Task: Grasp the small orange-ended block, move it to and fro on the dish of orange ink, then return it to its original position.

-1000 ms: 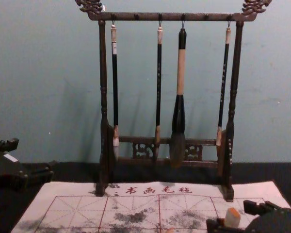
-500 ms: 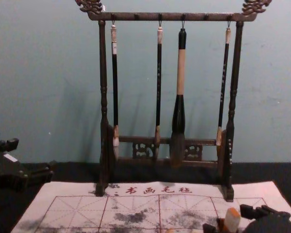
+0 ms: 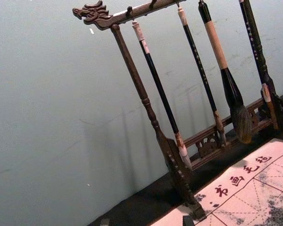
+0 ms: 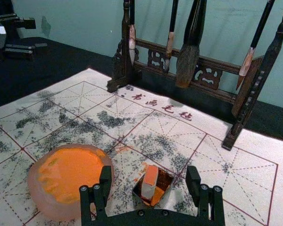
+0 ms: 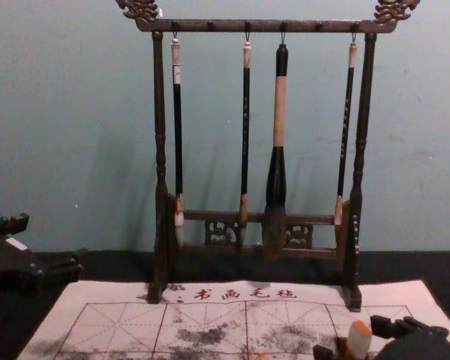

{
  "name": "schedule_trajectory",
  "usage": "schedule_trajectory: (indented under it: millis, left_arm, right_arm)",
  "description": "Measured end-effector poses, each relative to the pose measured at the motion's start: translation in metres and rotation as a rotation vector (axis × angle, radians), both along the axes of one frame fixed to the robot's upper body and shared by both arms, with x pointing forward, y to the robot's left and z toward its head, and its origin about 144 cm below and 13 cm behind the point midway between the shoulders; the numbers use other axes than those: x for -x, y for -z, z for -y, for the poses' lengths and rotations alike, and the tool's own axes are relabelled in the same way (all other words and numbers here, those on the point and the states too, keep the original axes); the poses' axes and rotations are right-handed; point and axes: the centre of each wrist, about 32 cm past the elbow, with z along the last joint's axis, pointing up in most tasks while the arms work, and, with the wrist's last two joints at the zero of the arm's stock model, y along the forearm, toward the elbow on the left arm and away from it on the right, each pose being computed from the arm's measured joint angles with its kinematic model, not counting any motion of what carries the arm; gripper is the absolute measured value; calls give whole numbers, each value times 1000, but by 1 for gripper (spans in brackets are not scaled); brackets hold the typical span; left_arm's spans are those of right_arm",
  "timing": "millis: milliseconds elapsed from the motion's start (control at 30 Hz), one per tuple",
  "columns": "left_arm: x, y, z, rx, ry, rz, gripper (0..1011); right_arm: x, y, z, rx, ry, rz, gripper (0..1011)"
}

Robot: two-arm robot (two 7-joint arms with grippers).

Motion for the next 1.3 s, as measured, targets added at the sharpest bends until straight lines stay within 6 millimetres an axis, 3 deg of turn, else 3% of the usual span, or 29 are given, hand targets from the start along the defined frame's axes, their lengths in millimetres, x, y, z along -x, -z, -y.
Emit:
schedule_trajectory:
  millis: [133, 400, 600, 700, 1033, 1300]
  left_arm:
    - [0, 0, 0, 0, 0, 0, 1001]
    - [0, 0, 0, 0, 0, 0, 1001]
    - [0, 0, 0, 0, 0, 0, 1001]
    - [0, 0, 0, 0, 0, 0, 1001]
    - [0, 0, 0, 0, 0, 0, 1001]
    - [0, 0, 0, 0, 0, 0, 1001]
  right_arm:
    - [0, 0, 0, 0, 0, 0, 959]
    - [0, 0, 0, -1, 0, 0, 767]
    - [0, 0, 0, -1, 0, 0, 534]
    - [0, 0, 0, -1, 1, 0, 478]
    - [0, 0, 0, -2, 1, 0, 158]
    - [0, 0, 0, -2, 1, 0, 116]
